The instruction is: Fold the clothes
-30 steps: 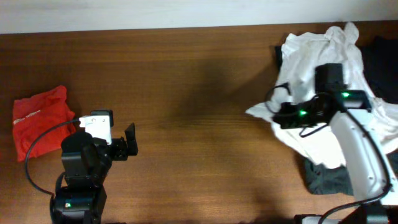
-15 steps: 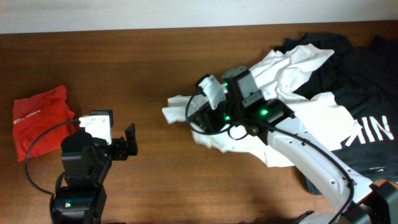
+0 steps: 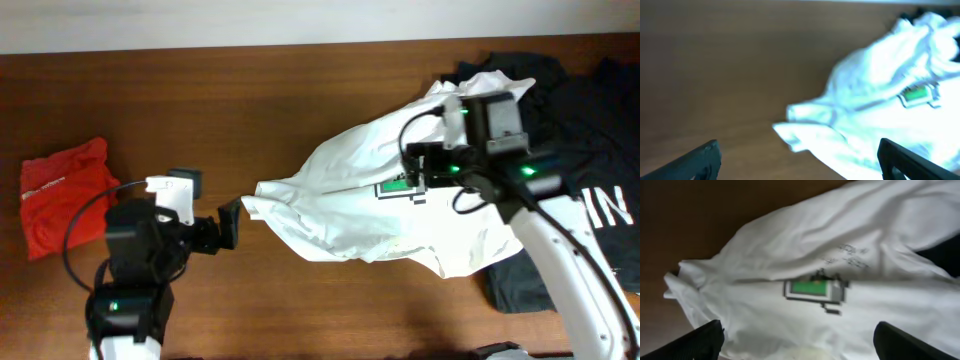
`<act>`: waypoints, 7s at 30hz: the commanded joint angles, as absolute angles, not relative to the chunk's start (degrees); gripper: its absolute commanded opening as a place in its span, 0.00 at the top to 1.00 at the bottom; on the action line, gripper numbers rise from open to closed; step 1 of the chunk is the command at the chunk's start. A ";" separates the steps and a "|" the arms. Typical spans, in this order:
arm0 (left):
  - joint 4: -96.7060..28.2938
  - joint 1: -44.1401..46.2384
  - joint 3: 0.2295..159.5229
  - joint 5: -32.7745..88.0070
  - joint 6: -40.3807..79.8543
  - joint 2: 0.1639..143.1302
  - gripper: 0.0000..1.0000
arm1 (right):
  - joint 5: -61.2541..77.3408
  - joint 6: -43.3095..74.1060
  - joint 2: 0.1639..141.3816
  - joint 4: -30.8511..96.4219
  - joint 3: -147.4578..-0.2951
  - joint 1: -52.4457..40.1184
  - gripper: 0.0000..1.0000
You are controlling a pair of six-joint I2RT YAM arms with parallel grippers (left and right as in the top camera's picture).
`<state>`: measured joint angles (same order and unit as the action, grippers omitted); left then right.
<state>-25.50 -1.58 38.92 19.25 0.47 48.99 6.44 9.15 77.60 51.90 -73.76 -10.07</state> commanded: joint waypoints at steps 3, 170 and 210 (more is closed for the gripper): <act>-25.32 -1.85 40.01 30.92 10.52 60.90 0.01 | 5.74 9.96 76.97 57.14 -74.46 -5.82 0.01; -52.29 -19.29 45.71 1.65 24.29 57.65 0.99 | 16.82 24.56 122.87 9.39 -74.43 -13.21 0.59; -62.63 -17.78 120.90 9.30 7.64 73.17 0.99 | 9.80 13.69 70.39 64.14 -115.96 -1.10 0.96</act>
<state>-61.76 -17.78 116.44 10.44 8.71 73.32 11.40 14.57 71.94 64.29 -112.73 -1.04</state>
